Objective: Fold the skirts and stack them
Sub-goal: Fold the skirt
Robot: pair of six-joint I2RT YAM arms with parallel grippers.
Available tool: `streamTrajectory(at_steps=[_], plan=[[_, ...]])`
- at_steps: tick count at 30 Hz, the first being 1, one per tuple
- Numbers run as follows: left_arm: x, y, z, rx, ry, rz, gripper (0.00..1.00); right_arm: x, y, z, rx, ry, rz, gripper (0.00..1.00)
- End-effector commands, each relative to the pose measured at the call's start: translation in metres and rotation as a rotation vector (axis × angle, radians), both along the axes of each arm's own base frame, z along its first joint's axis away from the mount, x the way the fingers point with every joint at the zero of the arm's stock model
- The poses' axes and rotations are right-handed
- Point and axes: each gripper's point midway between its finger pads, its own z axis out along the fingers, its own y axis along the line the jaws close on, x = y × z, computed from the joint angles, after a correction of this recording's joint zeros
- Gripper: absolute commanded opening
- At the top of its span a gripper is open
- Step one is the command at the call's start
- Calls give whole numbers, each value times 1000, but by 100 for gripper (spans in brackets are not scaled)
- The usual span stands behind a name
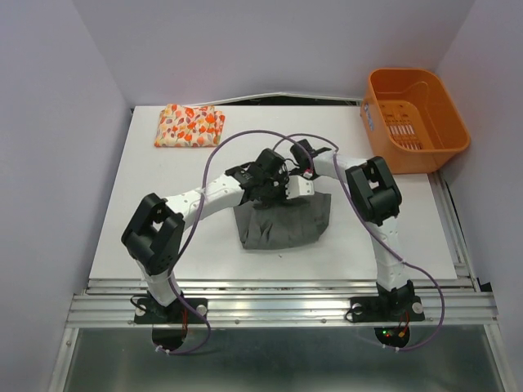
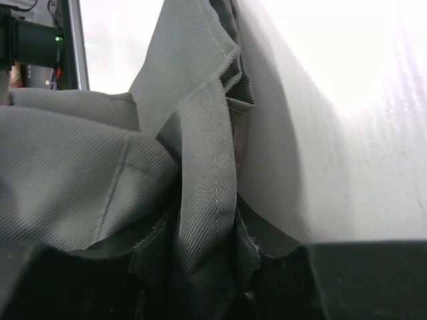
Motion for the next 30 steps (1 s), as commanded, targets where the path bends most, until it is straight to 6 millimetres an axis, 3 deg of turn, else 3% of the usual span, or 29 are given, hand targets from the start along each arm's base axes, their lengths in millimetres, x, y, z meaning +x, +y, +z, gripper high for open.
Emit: streamTrajectory(at_steps=[1,11,16,22,27,30], plan=[[37,28,-37,87,-116,149,0,-11,1,-10,-89,14,22,42],[17,35,-77,111,-66,159,0,44,12,6,-167,-137,-76,53],[9,36,-85,121,-45,130,0,85,6,24,-160,-167,-176,59],[-3,35,-92,132,-3,96,0,105,3,37,-148,-181,-225,63],[-21,36,-94,137,27,45,0,134,-12,33,-146,-178,-302,58],[-36,34,-91,143,43,13,0,129,-14,16,-153,-163,-268,47]])
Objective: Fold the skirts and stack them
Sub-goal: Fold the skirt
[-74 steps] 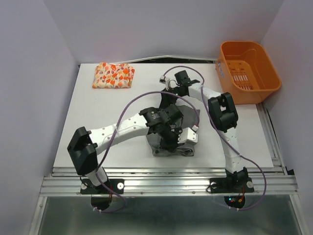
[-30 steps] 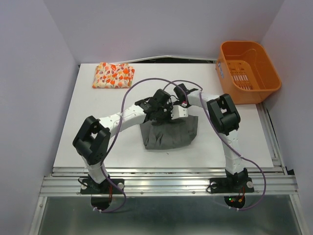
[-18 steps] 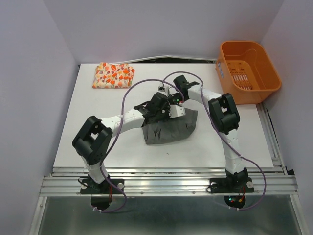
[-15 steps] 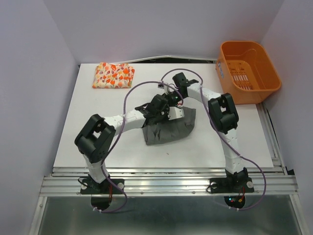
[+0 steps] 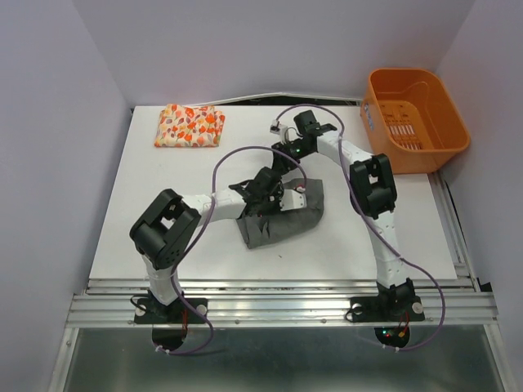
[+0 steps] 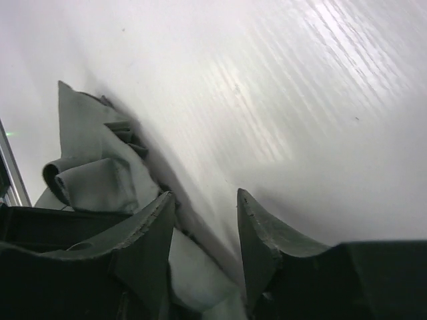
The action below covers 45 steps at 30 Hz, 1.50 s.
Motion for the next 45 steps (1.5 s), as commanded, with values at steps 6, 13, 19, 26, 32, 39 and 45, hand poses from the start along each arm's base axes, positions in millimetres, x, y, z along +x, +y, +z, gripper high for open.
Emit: streamTrajectory(at_steps=[6,13,19,26,32,39,45], plan=[[-52,1,22,1,167,-58,0,-56,-9,-49,17,189,97,26],[-29,-4,52,-7,116,-22,19,-92,-11,-61,50,307,127,13],[8,6,67,-32,36,69,51,-86,-9,-47,54,284,118,14],[22,14,174,-240,-141,193,63,-30,-15,-9,12,106,23,35],[-17,18,209,-425,-60,206,67,57,-32,70,1,-202,-149,69],[-95,3,171,-750,404,244,99,55,-49,164,68,-385,-168,82],[-108,-1,158,-1001,751,294,95,-68,-49,167,240,-73,-58,73]])
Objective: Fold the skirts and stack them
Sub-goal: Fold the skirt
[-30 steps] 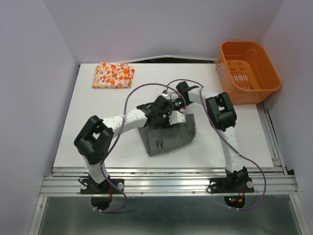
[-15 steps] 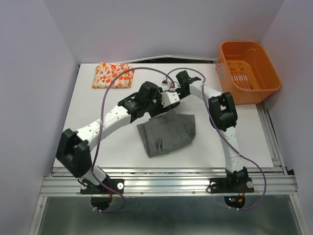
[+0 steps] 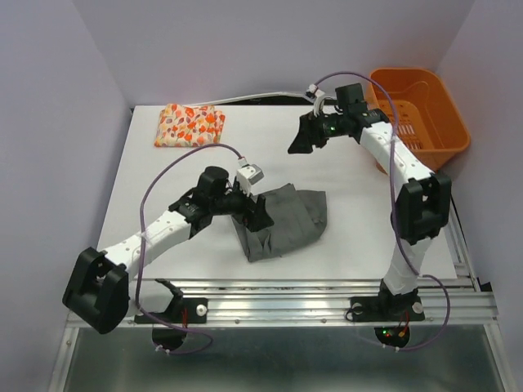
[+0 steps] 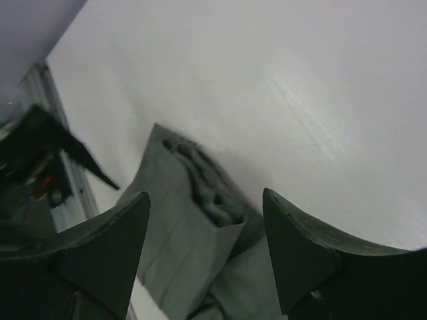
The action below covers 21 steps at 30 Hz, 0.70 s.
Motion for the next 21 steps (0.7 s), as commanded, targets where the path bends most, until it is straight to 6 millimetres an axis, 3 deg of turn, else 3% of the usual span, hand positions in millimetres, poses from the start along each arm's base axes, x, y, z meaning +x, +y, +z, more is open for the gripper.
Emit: streamTrajectory(at_steps=[1,2,3,5,6,8,9,10,12,13,15,17,18,20,21], plan=[[-4,-19,25,-326,221,-26,92,-86,14,8,170,202,132,71],[4,-15,24,-370,287,21,90,-103,17,25,246,250,150,67],[9,-15,16,-395,302,26,86,-122,15,4,266,354,152,66],[20,-13,10,-429,336,58,82,-137,20,-2,322,401,186,64],[28,-9,4,-431,351,79,79,-141,19,-17,321,414,187,64],[41,-10,-25,-396,422,103,70,-150,19,-55,282,466,177,62],[54,-10,-43,-378,467,125,67,-147,18,-84,252,519,152,61],[61,-8,-53,-367,486,140,58,-145,18,-98,234,539,143,58],[84,-5,-65,-353,503,169,54,-133,14,-127,187,547,98,56],[96,3,-87,-327,541,213,49,-130,13,-149,160,580,81,56],[122,8,-101,-291,532,245,47,-111,7,-169,107,551,20,53],[143,18,-107,-266,505,283,45,-95,1,-194,61,553,-48,49],[160,21,-106,-239,468,289,45,-80,-2,-195,62,526,-74,49],[174,24,-99,-221,444,291,44,-67,-3,-200,40,491,-104,47],[185,21,-78,-236,393,272,44,-59,-1,-192,48,466,-104,47]])
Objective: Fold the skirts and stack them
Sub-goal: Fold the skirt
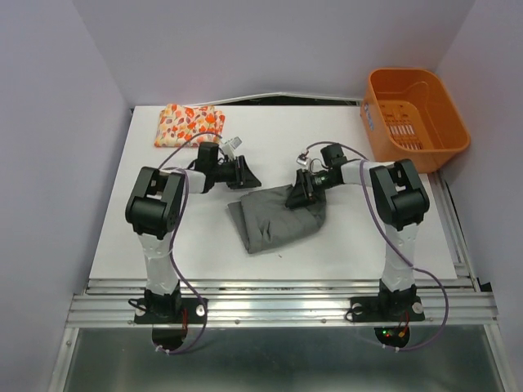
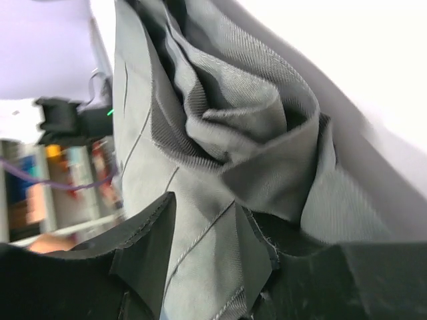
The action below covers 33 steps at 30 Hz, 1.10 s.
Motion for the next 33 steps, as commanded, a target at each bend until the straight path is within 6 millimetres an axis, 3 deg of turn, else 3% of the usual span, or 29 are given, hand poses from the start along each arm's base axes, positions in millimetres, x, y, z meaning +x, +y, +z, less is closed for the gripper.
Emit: streamTrajectory(at_steps=[1,4,5,6,7,8,10,11,12,13,14,15,17,18,19,20,21,22,23,24,25,27,30,31,33], plan=[[40,6,48,38,-188,-14,47,61,-7,-7,-109,-228,-92,47],[31,11,100,36,-330,-38,62,71,-5,30,-92,-301,-95,47],[25,20,123,52,-382,-19,68,69,-5,52,-84,-300,-111,49],[21,27,133,62,-394,6,72,69,-5,66,-79,-308,-130,51],[19,35,139,75,-390,42,80,66,-6,76,-78,-317,-150,58],[13,55,148,107,-366,130,82,65,-6,106,-80,-375,-193,63],[-1,70,154,110,-347,186,85,63,-5,126,-102,-457,-226,66],[-13,78,173,91,-375,234,86,61,0,127,-166,-526,-228,67],[-17,83,155,107,-339,245,86,60,3,133,-212,-586,-234,68],[-36,90,154,87,-319,283,88,55,9,144,-247,-653,-222,68],[-43,93,155,76,-322,303,89,60,4,143,-366,-714,-254,67],[-50,95,154,73,-316,321,90,43,29,145,-390,-765,-208,67],[-62,104,151,70,-283,388,90,37,42,146,-467,-843,-219,70],[-66,109,150,68,-263,420,90,21,64,139,-474,-846,-182,72],[-68,111,148,75,-248,436,91,16,71,143,-487,-863,-197,74],[-66,122,145,94,-237,494,91,19,72,129,-568,-877,-207,75],[-68,131,147,99,-247,549,91,9,91,131,-572,-903,-188,77],[-67,140,148,112,-247,600,93,7,98,128,-600,-918,-186,77],[-65,154,149,145,-251,664,94,11,106,119,-660,-923,-186,76],[-63,161,146,166,-247,693,94,3,107,100,-705,-904,-146,76],[-64,166,147,179,-233,716,94,-2,123,105,-698,-913,-131,75],[-62,180,146,193,-214,762,94,2,132,89,-728,-903,-118,68],[-57,204,143,208,-153,834,93,9,146,85,-716,-931,-138,62],[-52,221,141,207,-119,882,93,11,148,73,-736,-924,-127,62],[-48,228,137,198,-76,887,93,12,148,50,-775,-907,-99,61]])
